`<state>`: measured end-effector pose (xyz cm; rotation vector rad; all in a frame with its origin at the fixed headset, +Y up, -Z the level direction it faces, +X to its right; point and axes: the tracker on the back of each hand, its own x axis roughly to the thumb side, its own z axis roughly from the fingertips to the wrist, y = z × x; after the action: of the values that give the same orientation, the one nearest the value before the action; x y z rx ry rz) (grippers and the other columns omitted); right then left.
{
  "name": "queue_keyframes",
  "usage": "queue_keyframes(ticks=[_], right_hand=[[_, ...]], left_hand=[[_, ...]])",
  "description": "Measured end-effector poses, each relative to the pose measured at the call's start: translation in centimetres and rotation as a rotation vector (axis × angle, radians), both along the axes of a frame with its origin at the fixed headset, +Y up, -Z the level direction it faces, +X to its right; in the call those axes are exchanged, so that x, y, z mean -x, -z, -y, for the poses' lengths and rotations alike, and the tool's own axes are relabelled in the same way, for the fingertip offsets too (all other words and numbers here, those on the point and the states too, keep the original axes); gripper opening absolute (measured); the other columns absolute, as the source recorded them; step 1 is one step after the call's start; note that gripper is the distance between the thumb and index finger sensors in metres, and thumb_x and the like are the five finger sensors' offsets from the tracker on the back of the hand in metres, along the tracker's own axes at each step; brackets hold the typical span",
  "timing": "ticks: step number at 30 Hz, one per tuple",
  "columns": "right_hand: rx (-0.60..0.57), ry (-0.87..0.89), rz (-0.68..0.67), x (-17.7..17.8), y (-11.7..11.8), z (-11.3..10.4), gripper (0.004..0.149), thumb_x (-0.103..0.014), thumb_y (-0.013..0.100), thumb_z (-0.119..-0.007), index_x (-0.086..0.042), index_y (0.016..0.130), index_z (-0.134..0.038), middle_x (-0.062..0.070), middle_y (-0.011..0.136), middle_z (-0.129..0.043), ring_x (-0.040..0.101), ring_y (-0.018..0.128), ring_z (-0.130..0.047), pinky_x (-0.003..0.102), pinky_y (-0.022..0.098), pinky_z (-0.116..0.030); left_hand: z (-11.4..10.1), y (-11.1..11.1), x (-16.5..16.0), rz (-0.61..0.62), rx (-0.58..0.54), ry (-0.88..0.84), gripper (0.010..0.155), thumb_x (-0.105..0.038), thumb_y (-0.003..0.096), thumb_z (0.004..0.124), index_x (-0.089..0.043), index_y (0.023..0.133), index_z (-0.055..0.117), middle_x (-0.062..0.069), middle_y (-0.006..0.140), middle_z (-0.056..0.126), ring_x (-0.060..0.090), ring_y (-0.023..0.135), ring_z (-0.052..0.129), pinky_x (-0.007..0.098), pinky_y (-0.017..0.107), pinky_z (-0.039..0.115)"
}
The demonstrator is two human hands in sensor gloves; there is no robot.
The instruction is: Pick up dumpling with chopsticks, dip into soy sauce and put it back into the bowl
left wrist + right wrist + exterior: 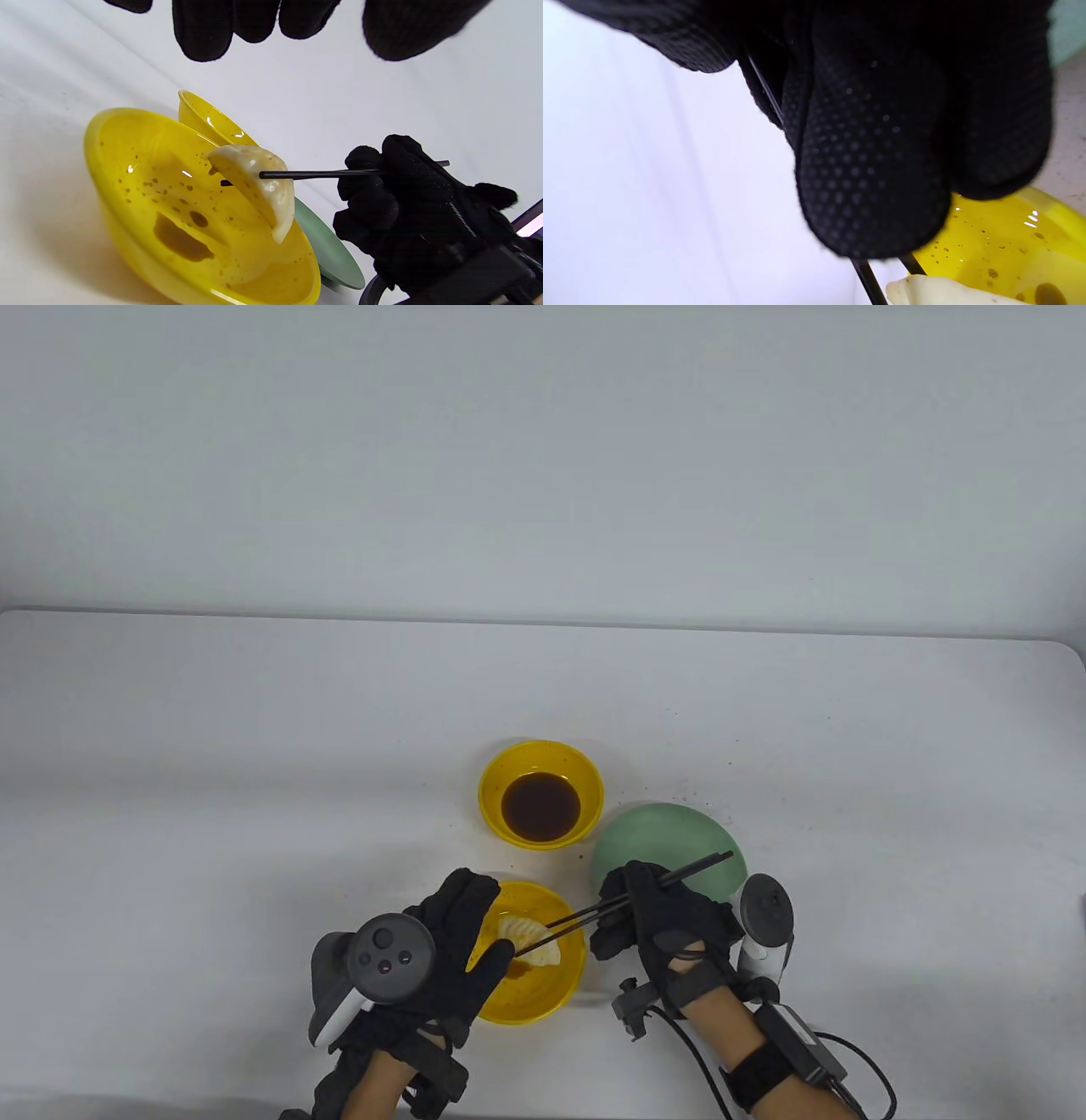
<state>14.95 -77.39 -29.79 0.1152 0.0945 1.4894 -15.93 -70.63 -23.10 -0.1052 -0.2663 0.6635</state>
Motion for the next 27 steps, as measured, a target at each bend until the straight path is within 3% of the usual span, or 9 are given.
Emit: queue_keyframes(ticks=[12, 19, 24, 27], right_hand=[[-0.045, 0.039, 0.103, -0.8, 1.9, -2.4, 0.042, -0.042, 0.048, -0.078, -0.007, 0.067, -0.090, 0.025, 0.045, -0.101, 0.020, 0.016, -0.115, 0.045, 0.020, -0.101], [-0.114, -0.066, 0.304, -0.5, 6.1, -3.9, 0.041, -0.042, 0.049, -0.077, -0.008, 0.068, -0.089, 0.025, 0.046, -0.099, 0.020, 0.018, -0.114, 0.045, 0.021, -0.100], [-0.093, -0.185, 0.328, 1.5, 8.8, -3.2, 0.041, -0.043, 0.049, -0.077, -0.008, 0.068, -0.089, 0.025, 0.047, -0.099, 0.020, 0.018, -0.114, 0.045, 0.022, -0.100], [-0.148, -0.308, 0.328, 2.6, 10.0, -3.6, 0.041, -0.043, 0.049, -0.077, -0.009, 0.068, -0.089, 0.025, 0.047, -0.098, 0.020, 0.019, -0.113, 0.045, 0.022, -0.099]], left_hand=[[-0.2, 0.0, 0.5, -0.028, -0.016, -0.036, 0.076, -0.062, 0.0499, 0.064, -0.035, 0.114, 0.033, 0.000, 0.122, 0.034, 0.036, 0.112, 0.053, 0.065, 0.081, 0.036], [-0.3, 0.1, 0.9, -0.064, -0.020, -0.070, 0.076, -0.062, 0.0501, 0.063, -0.035, 0.114, 0.032, 0.000, 0.122, 0.033, 0.036, 0.112, 0.053, 0.065, 0.081, 0.036], [-0.1, 0.2, 0.9, -0.063, -0.004, -0.066, 0.076, -0.062, 0.0501, 0.063, -0.035, 0.114, 0.032, 0.000, 0.122, 0.033, 0.036, 0.112, 0.053, 0.065, 0.081, 0.036], [-0.1, 0.2, 0.9, -0.063, 0.007, -0.065, 0.076, -0.062, 0.0502, 0.063, -0.035, 0.114, 0.032, 0.000, 0.122, 0.033, 0.036, 0.112, 0.052, 0.065, 0.081, 0.036]])
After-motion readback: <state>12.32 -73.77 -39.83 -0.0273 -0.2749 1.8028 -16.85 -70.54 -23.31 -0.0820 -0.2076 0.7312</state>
